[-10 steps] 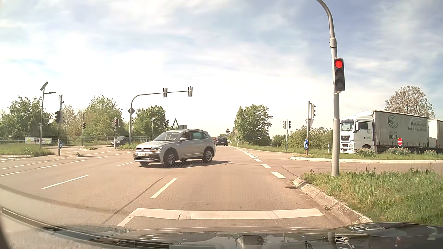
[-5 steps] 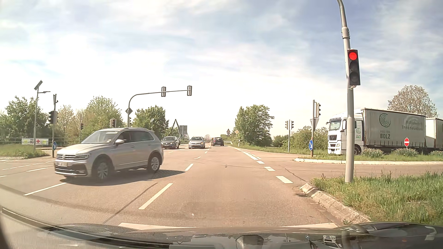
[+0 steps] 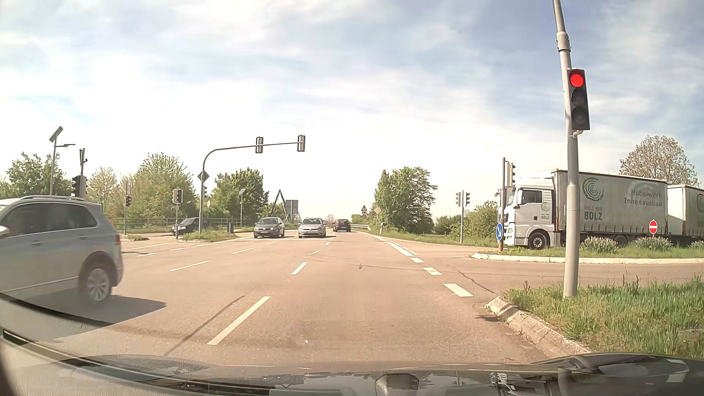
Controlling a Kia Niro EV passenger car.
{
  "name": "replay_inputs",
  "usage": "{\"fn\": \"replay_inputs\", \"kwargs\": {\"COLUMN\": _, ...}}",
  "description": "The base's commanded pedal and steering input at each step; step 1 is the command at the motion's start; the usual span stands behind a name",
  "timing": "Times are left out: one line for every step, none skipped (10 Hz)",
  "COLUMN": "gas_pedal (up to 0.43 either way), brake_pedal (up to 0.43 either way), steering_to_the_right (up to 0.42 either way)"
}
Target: Follow the waypoints while adhering to traffic rules and regulations
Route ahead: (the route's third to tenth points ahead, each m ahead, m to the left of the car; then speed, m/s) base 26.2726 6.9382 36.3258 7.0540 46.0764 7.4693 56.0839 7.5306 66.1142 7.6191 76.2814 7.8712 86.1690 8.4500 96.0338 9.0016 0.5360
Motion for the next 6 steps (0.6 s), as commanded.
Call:
{"fn": "replay_inputs", "kwargs": {"gas_pedal": 0.000, "brake_pedal": 0.213, "steering_to_the_right": -0.009}}
{"fn": "replay_inputs", "kwargs": {"gas_pedal": 0.000, "brake_pedal": 0.201, "steering_to_the_right": -0.009}}
{"fn": "replay_inputs", "kwargs": {"gas_pedal": 0.000, "brake_pedal": 0.183, "steering_to_the_right": -0.009}}
{"fn": "replay_inputs", "kwargs": {"gas_pedal": 0.000, "brake_pedal": 0.165, "steering_to_the_right": -0.009}}
{"fn": "replay_inputs", "kwargs": {"gas_pedal": 0.000, "brake_pedal": 0.159, "steering_to_the_right": -0.009}}
{"fn": "replay_inputs", "kwargs": {"gas_pedal": 0.000, "brake_pedal": 0.159, "steering_to_the_right": -0.009}}
